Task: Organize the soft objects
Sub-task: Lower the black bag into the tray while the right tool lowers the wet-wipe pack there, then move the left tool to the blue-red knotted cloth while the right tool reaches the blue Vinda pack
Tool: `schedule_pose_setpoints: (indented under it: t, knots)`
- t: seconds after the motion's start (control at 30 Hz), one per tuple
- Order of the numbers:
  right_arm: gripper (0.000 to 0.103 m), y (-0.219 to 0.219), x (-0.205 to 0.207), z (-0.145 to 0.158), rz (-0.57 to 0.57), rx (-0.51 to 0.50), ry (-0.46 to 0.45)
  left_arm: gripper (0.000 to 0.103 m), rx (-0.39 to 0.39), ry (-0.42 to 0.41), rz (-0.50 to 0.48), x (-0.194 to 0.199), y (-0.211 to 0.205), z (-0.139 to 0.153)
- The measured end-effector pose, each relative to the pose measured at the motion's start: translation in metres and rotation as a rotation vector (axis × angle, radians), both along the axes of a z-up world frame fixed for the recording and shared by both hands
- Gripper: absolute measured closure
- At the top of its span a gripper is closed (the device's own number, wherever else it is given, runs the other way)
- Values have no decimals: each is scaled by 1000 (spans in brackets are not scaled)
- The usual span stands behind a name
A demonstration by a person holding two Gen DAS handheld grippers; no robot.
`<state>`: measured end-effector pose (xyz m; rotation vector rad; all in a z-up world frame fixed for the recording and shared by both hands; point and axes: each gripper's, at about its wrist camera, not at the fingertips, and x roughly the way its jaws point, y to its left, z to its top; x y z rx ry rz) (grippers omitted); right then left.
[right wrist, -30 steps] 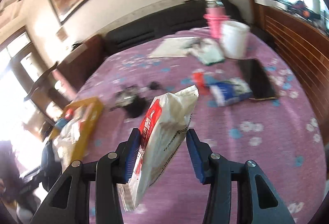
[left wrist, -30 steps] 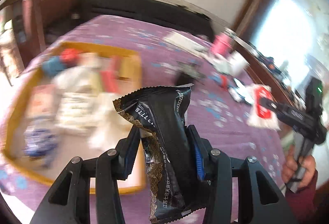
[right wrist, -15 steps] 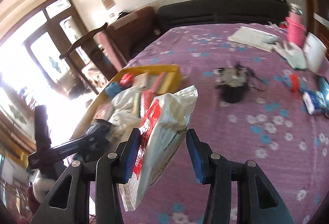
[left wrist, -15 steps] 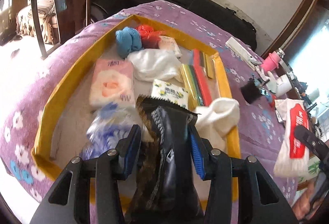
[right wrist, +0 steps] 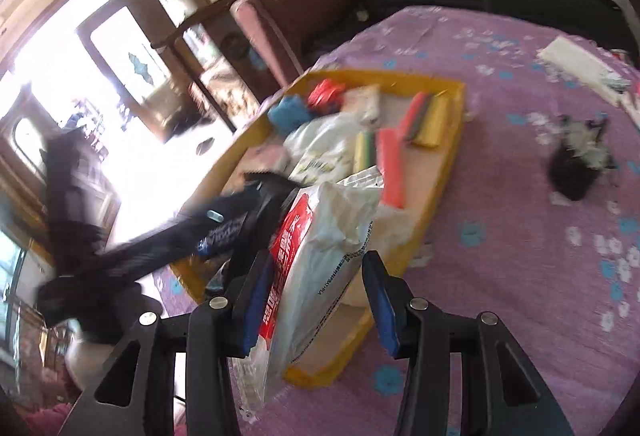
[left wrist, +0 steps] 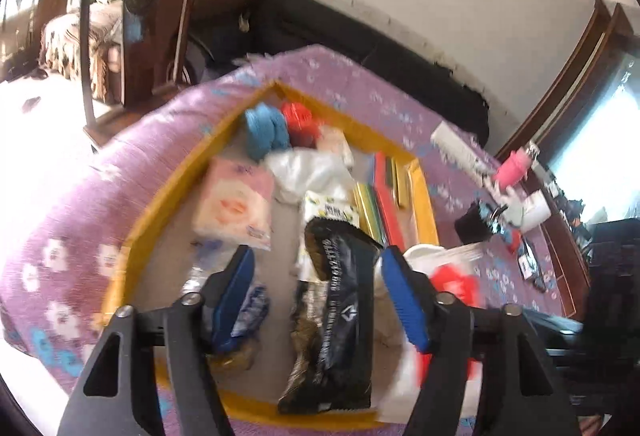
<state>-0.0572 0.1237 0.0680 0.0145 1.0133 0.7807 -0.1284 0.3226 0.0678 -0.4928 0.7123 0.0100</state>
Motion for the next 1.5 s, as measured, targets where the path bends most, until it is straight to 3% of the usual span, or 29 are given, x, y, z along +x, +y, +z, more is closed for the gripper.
schedule_pose_setpoints:
  t: [0.17, 0.37, 0.47, 0.53, 0.67, 0.83, 1.0, 1.1, 1.3, 1.43, 1.47, 1.5]
  knots:
    - [53, 15, 16, -21, -15, -56, 19, 31, 32, -2, 21, -10, 8, 0]
    - [53, 28, 24, -20, -50, -164, -85, 31, 22, 14, 20, -12, 11, -4]
    - [49, 23, 27, -18, -66, -122, -66, 31, 20, 8, 8, -13, 6, 0]
    - [47, 8, 24, -8, -80, -54, -55, 31, 38, -2, -5, -15, -1, 5]
    - [27, -40, 11, 13, -130, 49, -101, 28, 72, -34, -63, -16, -28, 20]
    - [25, -142, 16, 21, -307, 43, -149, 21, 96, -95, -194, -16, -79, 37]
    - [25, -268, 58, 15, -629, 5, -104, 21, 125, -110, -374, -7, -146, 39]
    - [25, -316, 102, 10, -741, -76, -77, 21, 136, -88, -457, -1, -179, 31]
    - [25, -316, 180, -2, -725, -197, -49, 21, 159, -14, -536, 14, -214, 14]
    - [27, -306, 218, -31, -696, -281, 19, 21, 170, 3, -541, 21, -216, 11]
    - [45, -304, 222, -38, -685, -286, 43, 21, 173, 5, -540, 21, -215, 10]
    - [52, -302, 223, -42, -671, -288, 57, 21, 177, 9, -538, 22, -215, 9]
